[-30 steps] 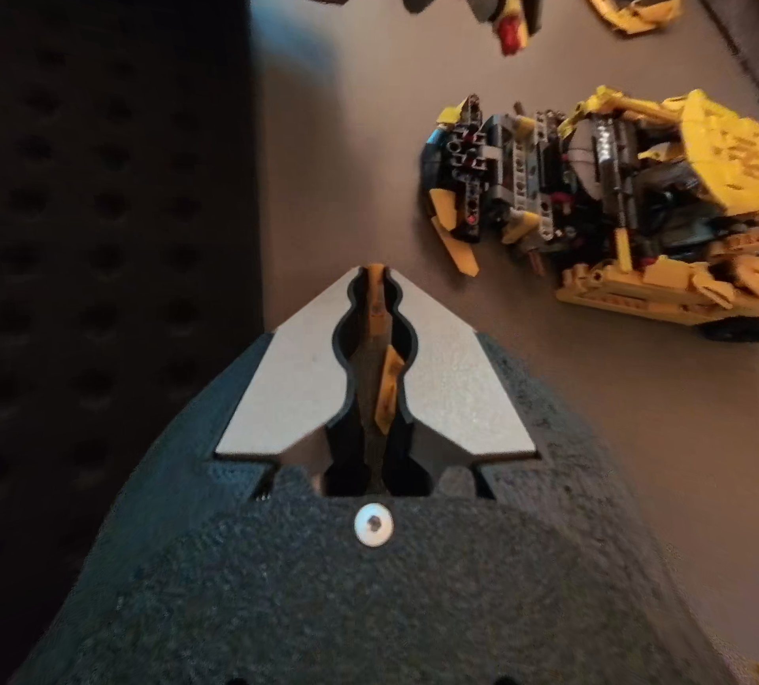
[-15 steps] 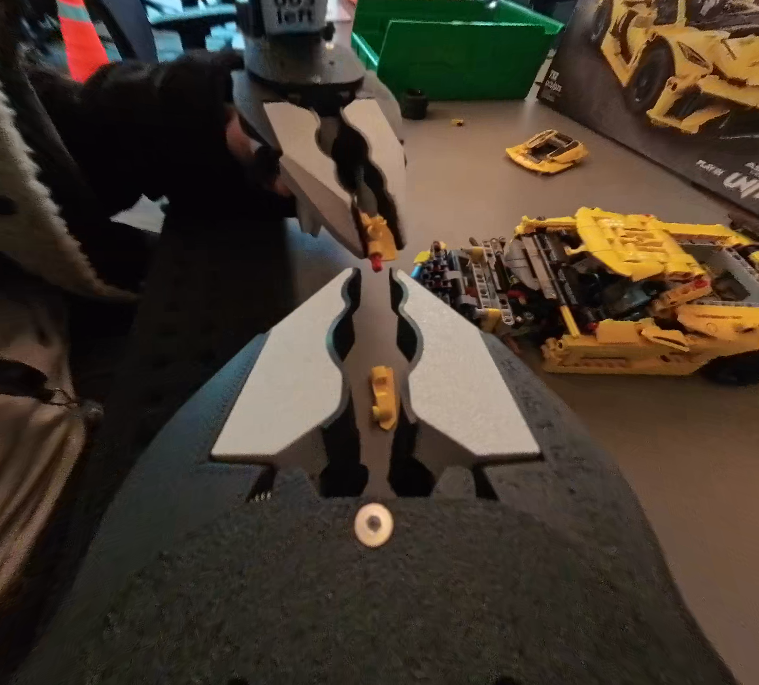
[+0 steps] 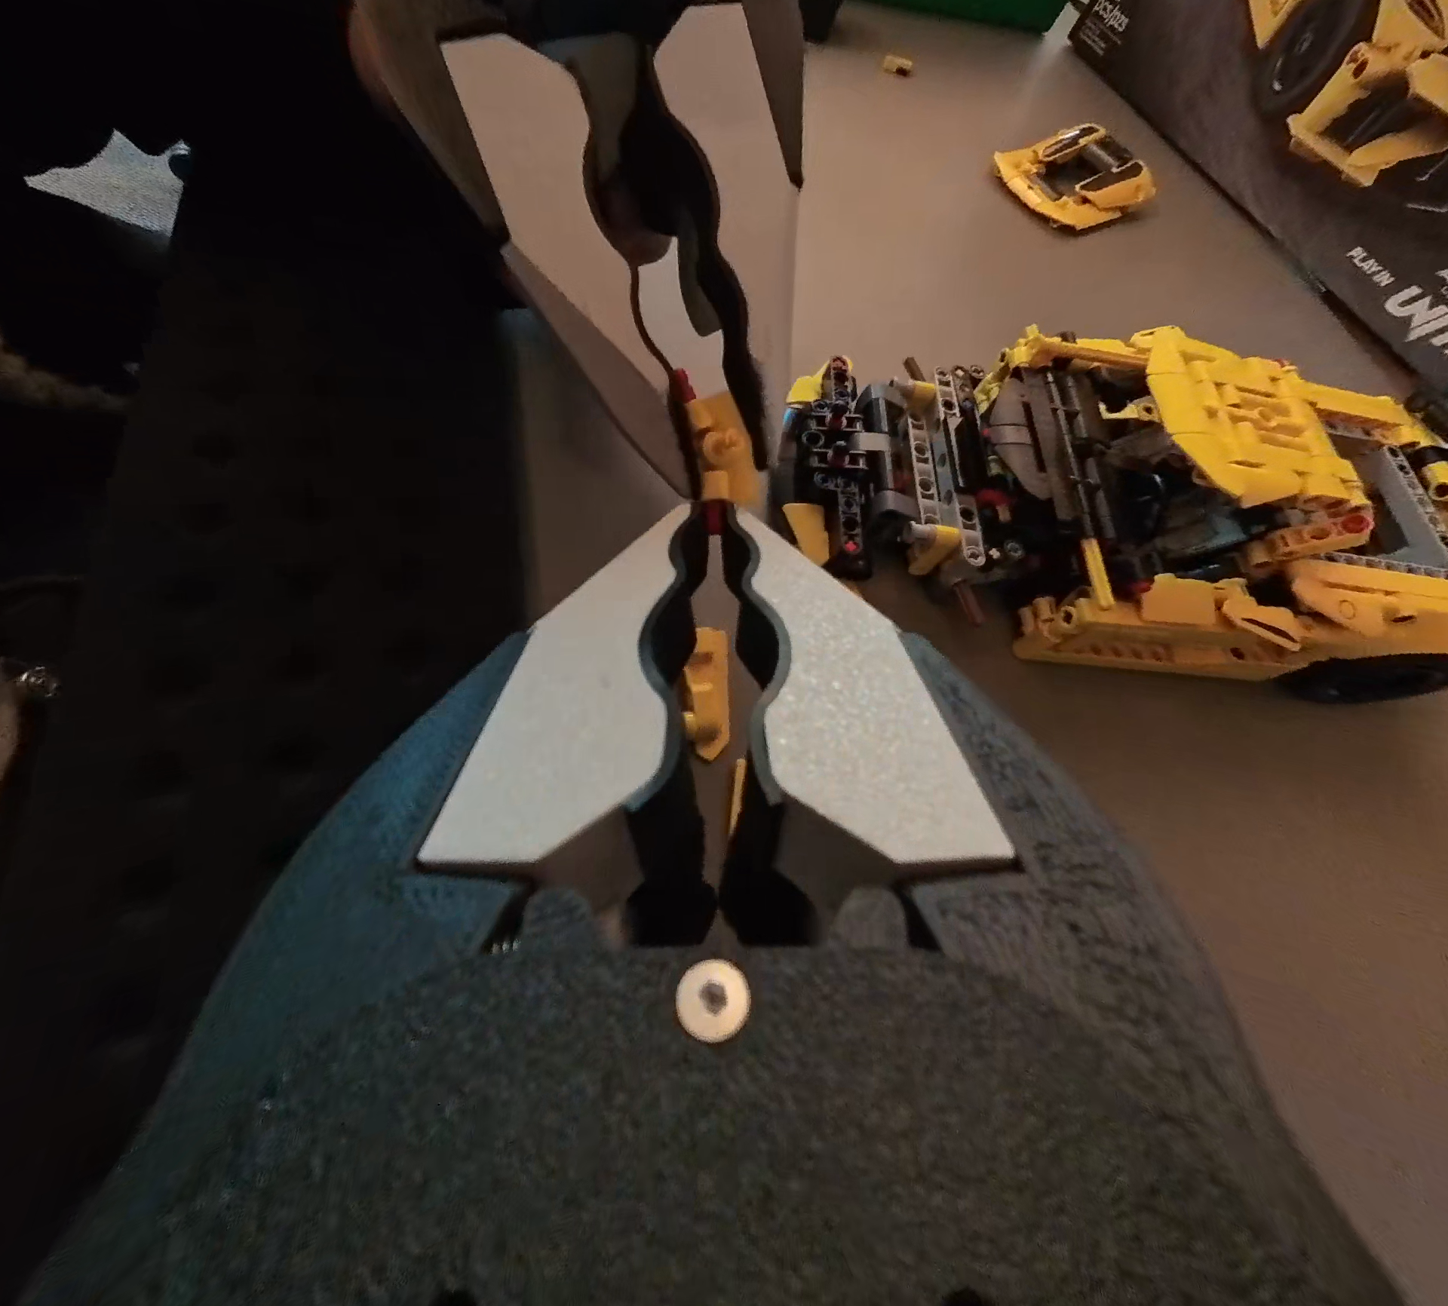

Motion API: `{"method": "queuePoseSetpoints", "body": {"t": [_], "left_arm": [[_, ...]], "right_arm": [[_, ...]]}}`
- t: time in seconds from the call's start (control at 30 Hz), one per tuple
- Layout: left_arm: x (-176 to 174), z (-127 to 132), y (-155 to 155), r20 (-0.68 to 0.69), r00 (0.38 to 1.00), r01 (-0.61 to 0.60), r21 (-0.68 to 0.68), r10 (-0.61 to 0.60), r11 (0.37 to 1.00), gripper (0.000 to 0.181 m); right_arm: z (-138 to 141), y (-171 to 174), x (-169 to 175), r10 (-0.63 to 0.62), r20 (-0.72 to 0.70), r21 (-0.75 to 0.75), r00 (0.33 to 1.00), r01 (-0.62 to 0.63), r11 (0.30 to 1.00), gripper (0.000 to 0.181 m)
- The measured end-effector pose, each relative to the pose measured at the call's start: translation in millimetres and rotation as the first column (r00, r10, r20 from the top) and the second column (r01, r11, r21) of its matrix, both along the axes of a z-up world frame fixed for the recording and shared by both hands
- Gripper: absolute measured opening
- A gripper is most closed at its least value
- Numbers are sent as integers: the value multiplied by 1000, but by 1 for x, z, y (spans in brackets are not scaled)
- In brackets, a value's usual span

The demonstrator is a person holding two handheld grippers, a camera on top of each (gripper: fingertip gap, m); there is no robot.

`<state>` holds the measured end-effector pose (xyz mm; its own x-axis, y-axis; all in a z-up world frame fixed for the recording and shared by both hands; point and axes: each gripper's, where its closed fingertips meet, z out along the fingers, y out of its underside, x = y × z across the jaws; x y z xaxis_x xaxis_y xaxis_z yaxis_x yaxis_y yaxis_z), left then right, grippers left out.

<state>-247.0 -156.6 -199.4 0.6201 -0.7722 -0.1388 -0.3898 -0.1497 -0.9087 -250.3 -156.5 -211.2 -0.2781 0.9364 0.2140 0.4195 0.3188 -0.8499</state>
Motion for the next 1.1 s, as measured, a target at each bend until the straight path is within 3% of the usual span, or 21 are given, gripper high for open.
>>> {"method": "queuePoseSetpoints", "body": {"t": [0.17, 0.2, 0.23, 0.3, 0.37, 0.47, 0.53, 0.63, 0.73, 0.83, 0.97, 1.03, 1.1], "left_arm": [[-2, 2, 1, -3, 1000, -10, 8, 10, 1000, 16], [-13, 10, 5, 25, 998, -60, 35, 60, 998, 16], [-30, 30, 8, 128, 986, -117, 74, 107, 990, 16], [-59, 62, 3, 363, 925, -146, 71, 111, 987, 15], [-65, 56, 9, 344, 927, -178, 54, 149, 983, 16], [-51, 35, 17, 230, 958, -184, 28, 173, 983, 16], [-50, 25, 19, 203, 960, -191, -18, 191, 981, 16], [-51, 31, 17, 269, 945, -184, -30, 185, 983, 16], [-53, 21, 21, 272, 939, -188, -108, 211, 976, 16], [-53, 15, 23, 244, 945, -194, -117, 218, 974, 16], [-52, 14, 23, 232, 949, -193, -113, 215, 975, 16], [-48, 18, 22, 229, 953, -186, -72, 197, 980, 16], [-42, 23, 21, 204, 965, -169, 5, 165, 986, 16]], "right_arm": [[-1, 2, 3, 17, 10, -14, 1000, -16, 1000, 3], [-18, 19, 12, -42, 111, 57, 993, 35, 998, 3], [-35, 39, 26, -93, 183, 112, 979, 73, 991, 3], [-10, 52, 36, -113, 92, -48, 989, 117, 992, 3], [-3, 73, 47, -165, 108, 21, 980, 164, 986, 3], [-7, 100, 60, -254, 87, -15, 963, 256, 967, 3], [-20, 147, 84, -434, 139, 77, 890, 427, 901, 3], [-33, 226, 148, -738, 187, 193, 648, 713, 674, 3], [-33, 255, 189, -842, 208, 166, 497, 831, 532, 3], [-34, 262, 203, -859, 230, 168, 458, 850, 498, 13], [-13, 259, 205, -856, 196, 170, 478, 843, 510, 15], [8, 240, 179, -798, 146, 62, 585, 800, 597, 16], [28, 194, 125, -647, 82, -119, 758, 652, 749, 17]]}}
